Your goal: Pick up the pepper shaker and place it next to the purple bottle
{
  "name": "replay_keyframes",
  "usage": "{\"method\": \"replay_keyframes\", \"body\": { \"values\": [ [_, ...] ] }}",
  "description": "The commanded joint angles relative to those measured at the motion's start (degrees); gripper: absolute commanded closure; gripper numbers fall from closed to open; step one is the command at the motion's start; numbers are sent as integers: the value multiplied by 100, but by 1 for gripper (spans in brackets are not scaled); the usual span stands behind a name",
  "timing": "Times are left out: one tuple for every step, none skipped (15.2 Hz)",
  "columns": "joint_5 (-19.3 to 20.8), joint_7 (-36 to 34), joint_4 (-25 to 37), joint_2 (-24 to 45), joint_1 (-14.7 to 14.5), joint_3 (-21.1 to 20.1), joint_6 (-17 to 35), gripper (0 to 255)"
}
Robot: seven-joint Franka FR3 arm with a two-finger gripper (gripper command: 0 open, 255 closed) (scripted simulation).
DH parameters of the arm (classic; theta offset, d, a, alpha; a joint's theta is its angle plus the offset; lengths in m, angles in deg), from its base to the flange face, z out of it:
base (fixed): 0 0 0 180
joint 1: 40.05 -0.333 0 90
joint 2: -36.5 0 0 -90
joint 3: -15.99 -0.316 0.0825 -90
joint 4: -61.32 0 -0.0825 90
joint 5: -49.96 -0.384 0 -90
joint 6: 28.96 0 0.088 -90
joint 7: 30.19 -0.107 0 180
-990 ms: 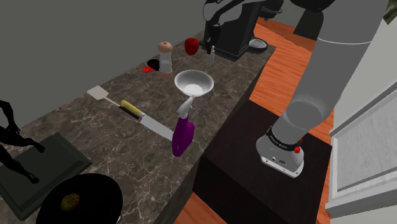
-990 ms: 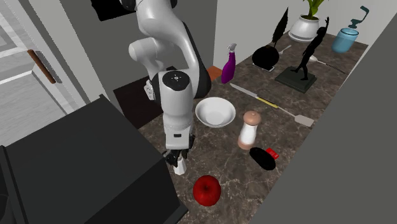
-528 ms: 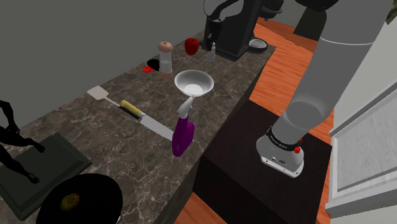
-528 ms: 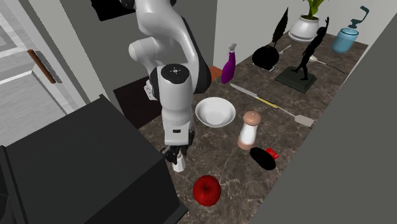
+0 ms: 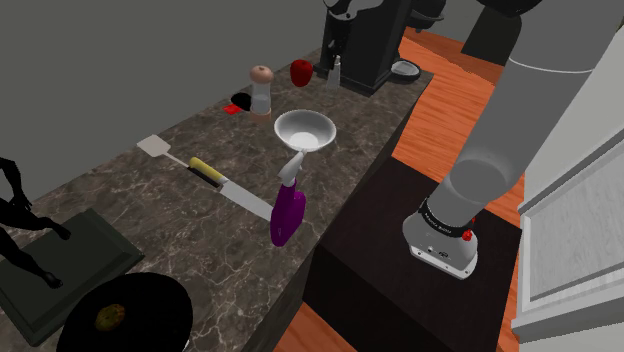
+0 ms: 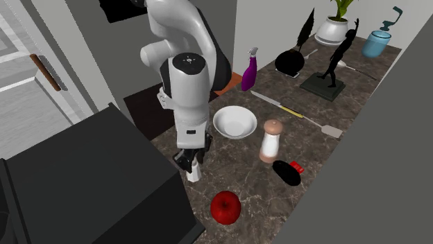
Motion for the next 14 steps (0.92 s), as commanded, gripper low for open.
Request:
{"method": "replay_keyframes", "body": {
  "values": [
    [14,-5,95,-63,-8,1,-157,255],
    [19,-5,141,-87,-9,2,-228,255],
    [24,-4,190,-111,-11,3,-299,255],
    [28,-3,239,-134,-13,4,-371,255],
    [32,-2,290,-155,-14,4,-443,255],
    [36,0,342,-175,-15,5,-515,255],
    [39,1,396,-195,-17,5,-587,255],
    [42,3,451,-213,-18,6,-659,255],
    [45,5,507,-229,-19,6,-732,255],
    [47,7,565,-245,-20,7,-805,255],
    [49,10,624,-259,-21,7,-878,255],
    [51,13,685,-273,-21,8,-952,255],
    [53,15,747,-285,-22,8,-1025,255],
    [54,19,811,-295,-22,8,-1099,255]
  ]
}}
